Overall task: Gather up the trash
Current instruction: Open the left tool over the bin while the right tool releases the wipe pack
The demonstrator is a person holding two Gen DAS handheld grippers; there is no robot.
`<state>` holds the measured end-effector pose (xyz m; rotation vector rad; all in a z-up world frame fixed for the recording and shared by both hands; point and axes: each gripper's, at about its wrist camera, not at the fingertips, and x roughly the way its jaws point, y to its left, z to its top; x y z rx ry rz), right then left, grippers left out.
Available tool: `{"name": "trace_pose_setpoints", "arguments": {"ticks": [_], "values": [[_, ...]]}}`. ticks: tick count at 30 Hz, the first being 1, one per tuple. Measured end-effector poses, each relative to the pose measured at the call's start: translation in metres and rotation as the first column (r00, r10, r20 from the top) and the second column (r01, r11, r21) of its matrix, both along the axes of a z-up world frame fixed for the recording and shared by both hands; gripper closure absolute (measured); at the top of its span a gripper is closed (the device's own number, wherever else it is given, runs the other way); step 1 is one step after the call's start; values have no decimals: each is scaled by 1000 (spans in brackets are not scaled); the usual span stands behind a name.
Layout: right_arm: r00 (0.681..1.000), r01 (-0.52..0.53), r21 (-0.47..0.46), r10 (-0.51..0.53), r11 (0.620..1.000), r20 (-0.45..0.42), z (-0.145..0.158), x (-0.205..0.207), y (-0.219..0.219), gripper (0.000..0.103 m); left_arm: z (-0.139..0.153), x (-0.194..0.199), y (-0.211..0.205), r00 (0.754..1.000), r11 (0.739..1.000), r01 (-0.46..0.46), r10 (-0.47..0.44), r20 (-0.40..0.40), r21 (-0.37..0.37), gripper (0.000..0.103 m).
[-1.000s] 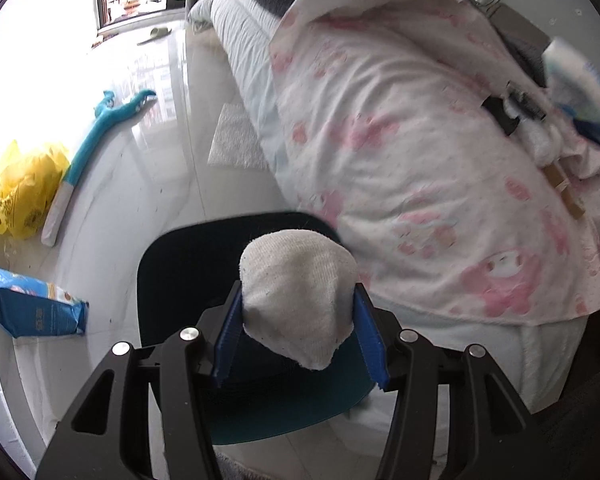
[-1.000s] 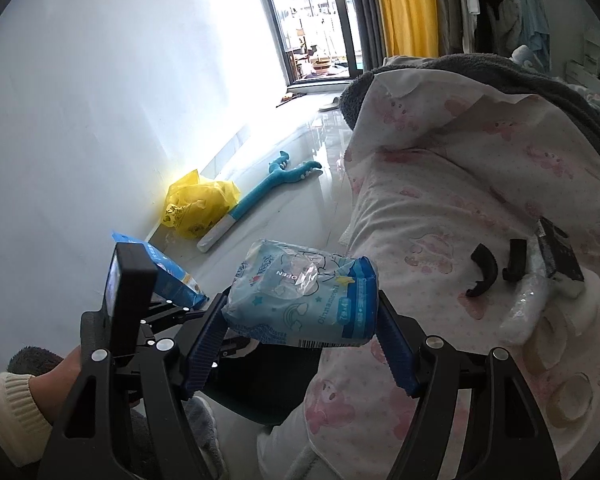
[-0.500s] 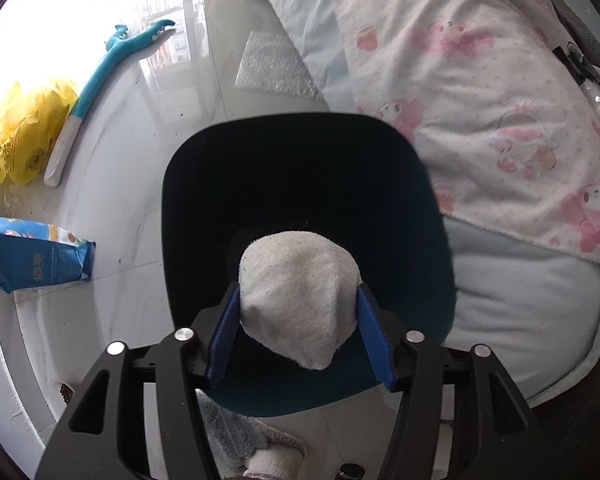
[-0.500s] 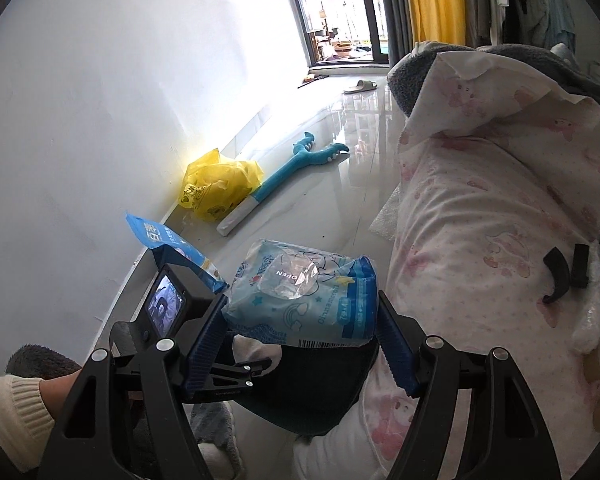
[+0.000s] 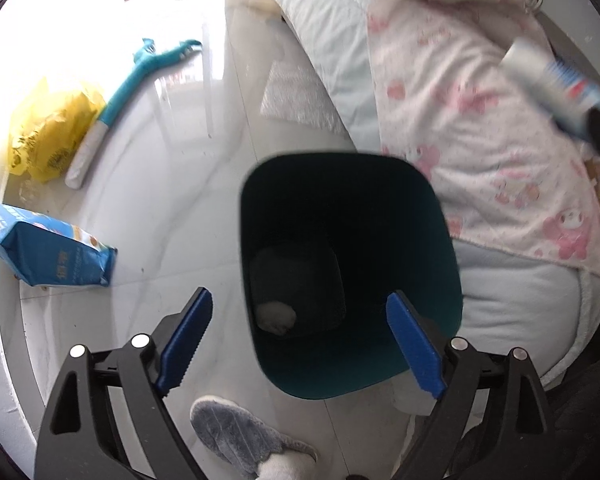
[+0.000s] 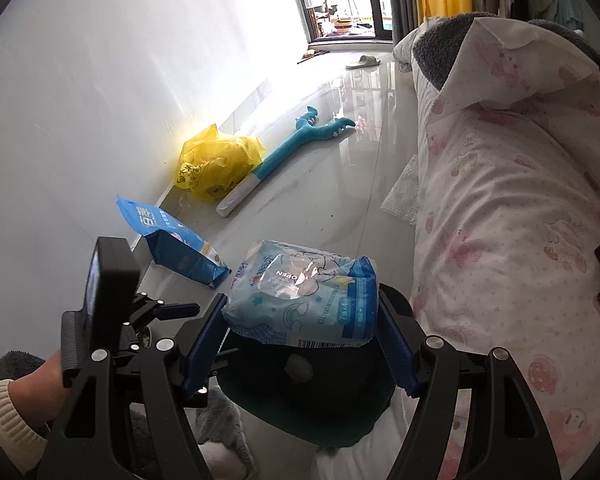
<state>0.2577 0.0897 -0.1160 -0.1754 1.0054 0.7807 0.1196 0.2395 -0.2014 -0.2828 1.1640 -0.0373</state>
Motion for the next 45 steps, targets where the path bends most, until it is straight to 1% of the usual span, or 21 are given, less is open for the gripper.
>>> {"name": "trace_pose_setpoints", "arguments": {"ticks": [6,11,15,18,25,27,29,31,33,37,40,43,45], "values": [[999,6,-30,-7,1000,-49,-24,3,20,30,25,-8,14,997,1000,-24,23,79,4,12],[996,24,-57,-28,998,-79,-42,8,28,30,58,-16,21,984,999,-33,27,179,29,12],[994,44,-76,-51,996,-96,-54,13,31,30,81,-22,28,969,999,-37,37,245,-2,12],[989,57,-104,-70,993,-126,-73,15,34,30,98,-26,31,955,999,-43,51,293,-33,12],[983,33,-172,-64,985,-175,-117,12,41,30,123,-27,29,936,999,-37,47,348,-37,15],[980,17,-186,-54,982,-194,-125,9,43,26,130,-26,30,930,998,-44,59,363,-49,15],[981,6,-205,-45,979,-187,-129,7,42,23,136,-24,30,925,997,-44,63,376,-60,15],[982,8,-218,-50,976,-183,-132,7,38,22,143,-22,27,918,998,-38,57,392,-56,15],[981,18,-219,-59,976,-183,-133,7,34,21,148,-21,19,912,999,-21,34,409,-35,15],[984,17,-205,-53,979,-170,-128,4,25,21,150,-20,8,905,1000,0,-2,425,4,15],[989,7,-180,-33,984,-145,-113,1,21,20,153,-17,3,896,1000,-8,-1,443,18,15],[995,-2,-154,-13,988,-99,-94,-3,12,19,160,-13,-3,884,1000,-17,8,467,16,15],[998,-3,-128,-4,992,-57,-78,-6,1,17,167,-11,-9,873,999,-21,0,487,39,15]]}}
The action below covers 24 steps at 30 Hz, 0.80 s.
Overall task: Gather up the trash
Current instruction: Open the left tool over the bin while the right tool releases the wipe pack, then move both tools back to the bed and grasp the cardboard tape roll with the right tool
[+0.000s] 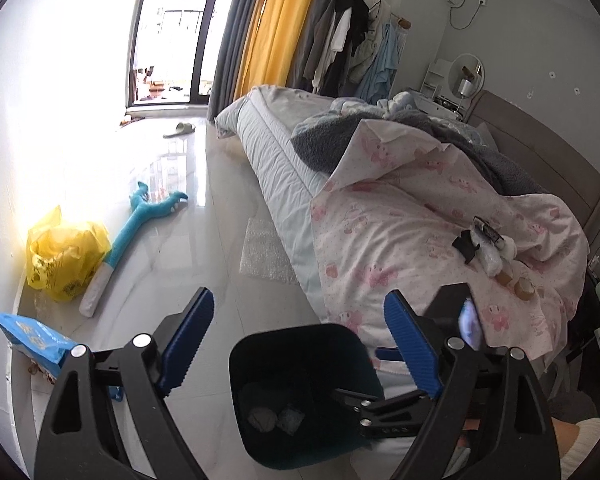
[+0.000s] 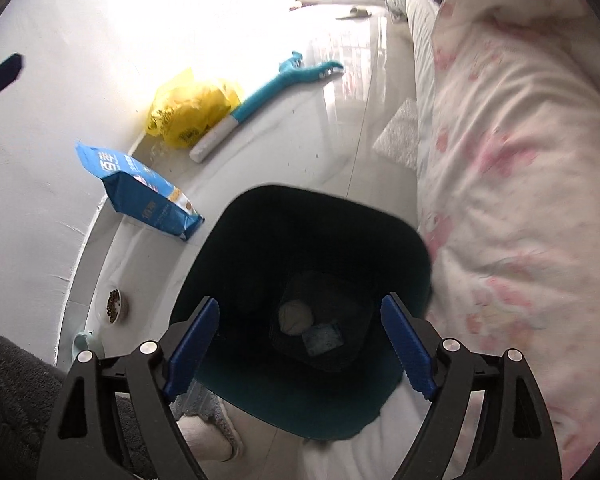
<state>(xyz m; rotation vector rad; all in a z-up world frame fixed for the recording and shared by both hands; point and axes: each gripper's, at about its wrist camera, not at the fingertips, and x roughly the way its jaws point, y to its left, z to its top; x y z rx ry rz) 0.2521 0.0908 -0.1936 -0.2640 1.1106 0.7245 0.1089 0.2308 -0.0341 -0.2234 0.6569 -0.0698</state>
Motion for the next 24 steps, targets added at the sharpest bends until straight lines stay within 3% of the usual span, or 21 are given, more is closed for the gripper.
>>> {"name": "trace_pose_setpoints", "arguments": {"ticks": [6,13,18,24], "values": [[995,3,73,-11,997,97,40,-3,-36,14,18,5,-22,998,999,7,-10,60,49,13],[982,54,142,-78,988,173,68,5,-78,14,30,20,-51,990,999,11,-17,139,38,11],[970,63,152,-96,986,225,83,12,-101,13,32,35,-85,985,992,58,-75,158,114,10],[947,89,132,-124,987,295,98,20,-141,12,31,57,-118,978,982,139,-157,137,127,10]]}}
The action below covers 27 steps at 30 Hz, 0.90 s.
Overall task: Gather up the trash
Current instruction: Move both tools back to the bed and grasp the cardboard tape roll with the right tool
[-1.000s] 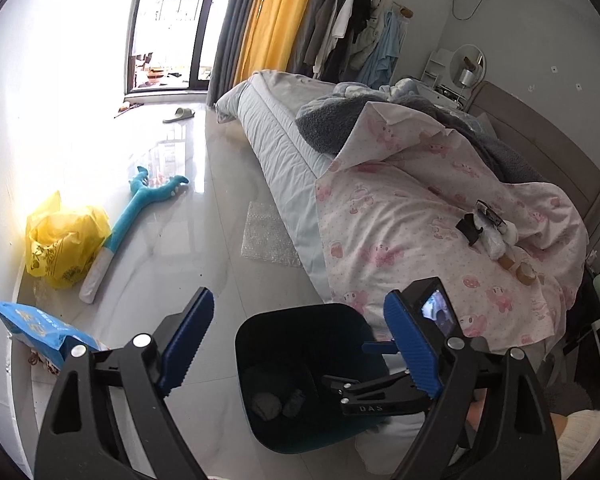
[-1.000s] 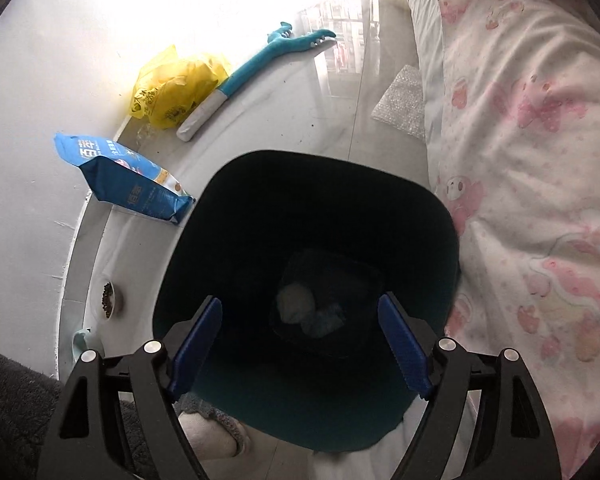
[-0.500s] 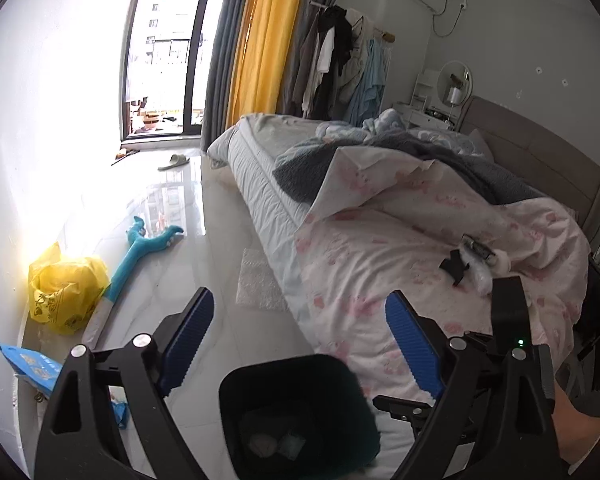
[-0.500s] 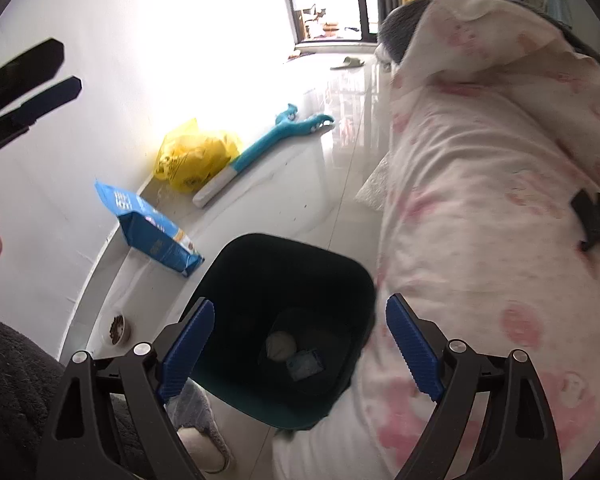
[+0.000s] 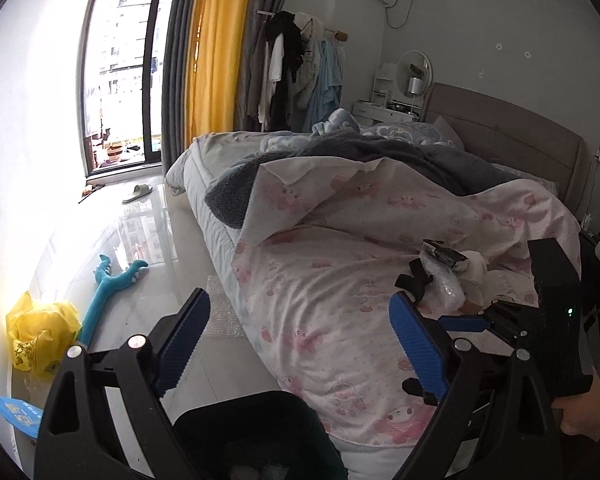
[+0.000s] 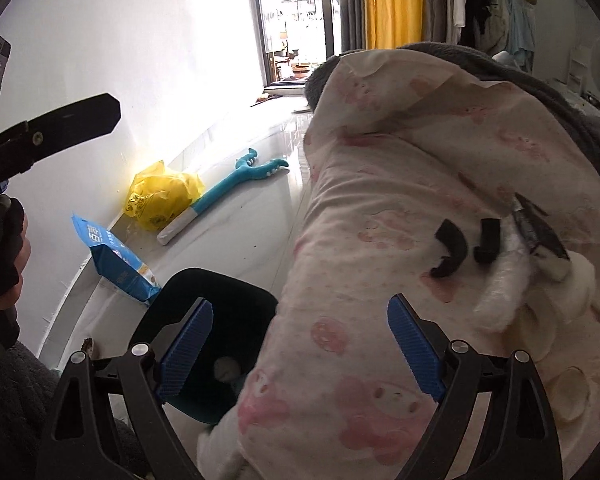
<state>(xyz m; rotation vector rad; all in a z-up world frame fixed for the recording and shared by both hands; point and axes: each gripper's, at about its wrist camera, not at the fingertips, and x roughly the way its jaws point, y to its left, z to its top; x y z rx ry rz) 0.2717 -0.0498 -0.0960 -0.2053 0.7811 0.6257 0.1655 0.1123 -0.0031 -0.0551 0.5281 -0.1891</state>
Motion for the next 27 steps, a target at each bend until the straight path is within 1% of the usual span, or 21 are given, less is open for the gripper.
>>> {"name": "trace_pose_setpoints", "arguments": {"ticks": [2,7,11,14,19,21,23,27], "values": [[1000,17,-3,-17,1000,16,3,3,-15,12,0,6,-12,1000,1000,27,-27,-2,-4,10],[997,69,-25,-67,997,49,6,13,-57,12,-8,23,-39,996,996,84,-85,-34,-42,10],[993,98,-27,-95,995,75,10,18,-85,12,-14,34,-61,993,993,115,-116,-39,-18,10],[990,112,-15,-110,994,85,13,22,-103,12,-23,43,-74,989,991,133,-133,-58,-5,10],[990,120,-13,-119,993,74,13,28,-127,12,-39,59,-92,983,989,149,-148,-105,5,10],[990,127,-7,-127,992,58,10,32,-138,12,-45,66,-97,981,988,151,-149,-127,8,10],[991,129,4,-129,992,39,7,36,-147,12,-49,72,-101,979,988,152,-151,-140,0,10],[993,117,-9,-117,993,8,0,40,-159,12,-54,82,-107,977,990,142,-143,-159,-12,11]]}}
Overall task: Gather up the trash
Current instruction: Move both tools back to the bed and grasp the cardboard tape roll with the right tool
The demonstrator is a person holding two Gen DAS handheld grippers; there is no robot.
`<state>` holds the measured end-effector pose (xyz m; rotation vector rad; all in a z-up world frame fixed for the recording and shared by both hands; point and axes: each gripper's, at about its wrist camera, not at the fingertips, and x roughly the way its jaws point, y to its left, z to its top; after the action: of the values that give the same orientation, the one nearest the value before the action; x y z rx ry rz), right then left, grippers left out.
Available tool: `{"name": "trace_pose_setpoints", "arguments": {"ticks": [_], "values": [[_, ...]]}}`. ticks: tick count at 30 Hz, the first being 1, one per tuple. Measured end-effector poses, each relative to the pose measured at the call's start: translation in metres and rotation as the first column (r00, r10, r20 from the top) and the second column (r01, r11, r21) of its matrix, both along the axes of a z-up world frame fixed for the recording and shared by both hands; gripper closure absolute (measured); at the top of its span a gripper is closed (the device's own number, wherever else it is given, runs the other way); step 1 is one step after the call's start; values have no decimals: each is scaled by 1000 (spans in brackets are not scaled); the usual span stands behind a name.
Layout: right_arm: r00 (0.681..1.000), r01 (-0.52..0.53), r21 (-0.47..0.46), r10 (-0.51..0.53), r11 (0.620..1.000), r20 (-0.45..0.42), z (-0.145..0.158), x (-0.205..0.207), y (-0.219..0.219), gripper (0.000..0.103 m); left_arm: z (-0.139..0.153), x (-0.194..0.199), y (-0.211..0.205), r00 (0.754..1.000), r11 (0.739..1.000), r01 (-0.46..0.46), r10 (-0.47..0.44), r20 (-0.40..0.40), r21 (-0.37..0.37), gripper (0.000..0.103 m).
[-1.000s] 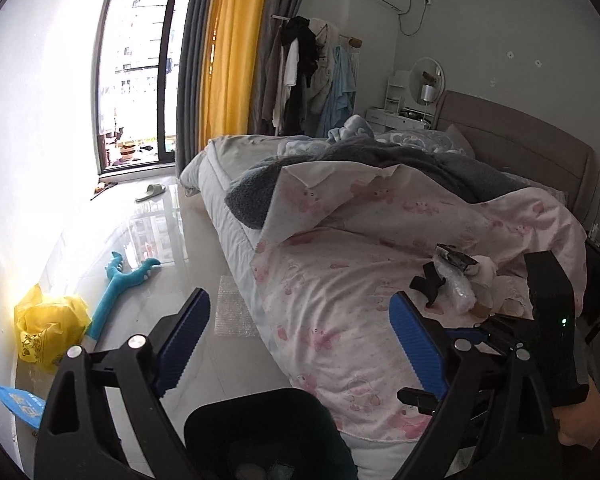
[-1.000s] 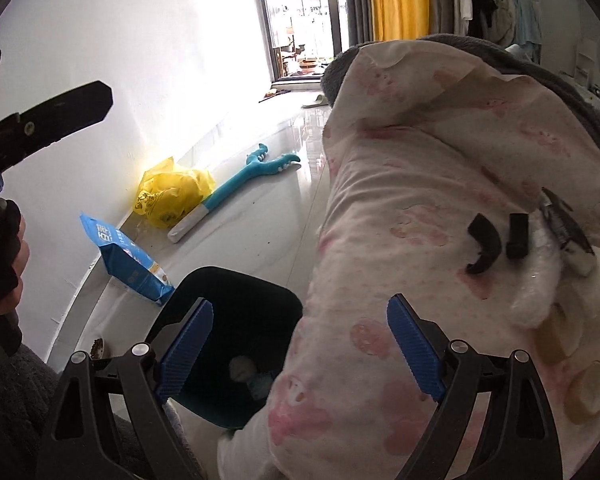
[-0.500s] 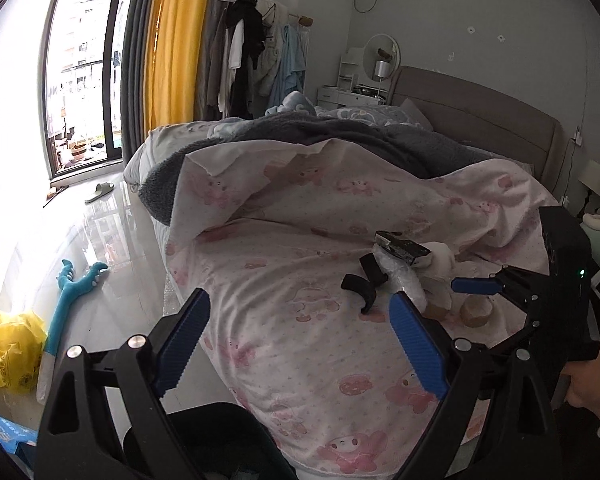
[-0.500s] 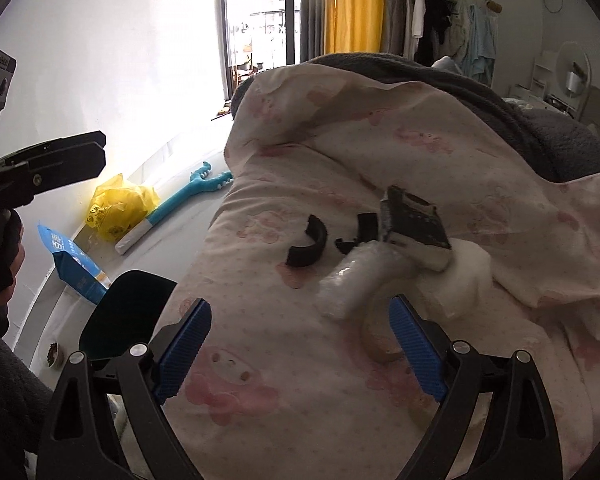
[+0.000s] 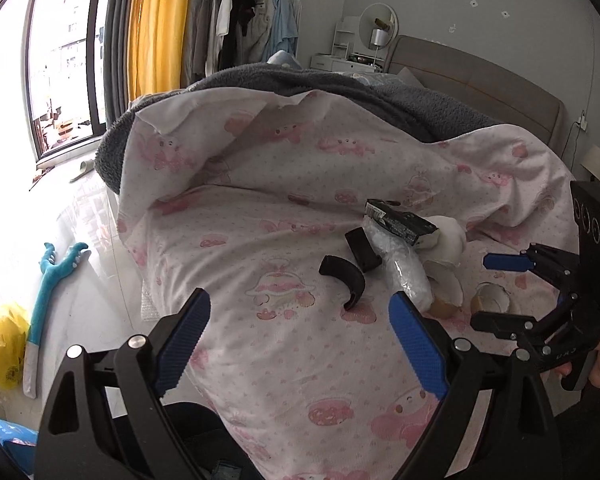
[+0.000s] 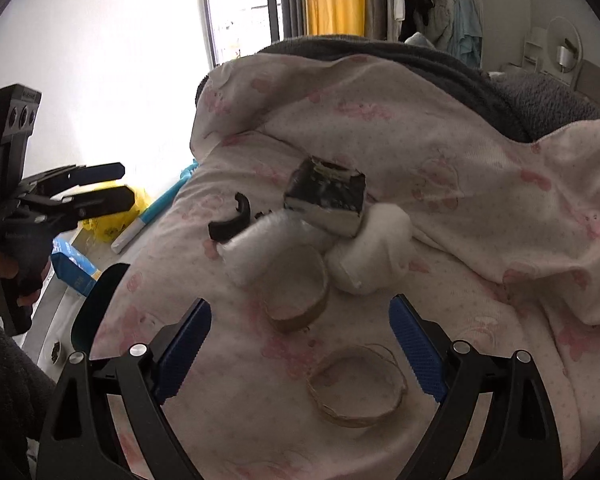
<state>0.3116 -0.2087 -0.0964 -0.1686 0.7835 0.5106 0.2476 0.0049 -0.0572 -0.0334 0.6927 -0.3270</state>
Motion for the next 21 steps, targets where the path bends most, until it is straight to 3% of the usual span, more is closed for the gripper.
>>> {"name": "trace_pose_setpoints", "arguments": {"ticks": [10,12,21], "values": [[998,-19,-31,17,999,-61,-19,2,-19,12,-16,18,-18,999,1000,-6,6,-50,-5,12],[997,-27,-29,25,999,-69,-21,0,-21,25,-18,20,-23,999,1000,-2,2,-54,0,12],[996,-29,-28,27,999,-79,-27,-4,-30,45,-34,30,-39,997,1000,14,-13,-81,15,21]]}}
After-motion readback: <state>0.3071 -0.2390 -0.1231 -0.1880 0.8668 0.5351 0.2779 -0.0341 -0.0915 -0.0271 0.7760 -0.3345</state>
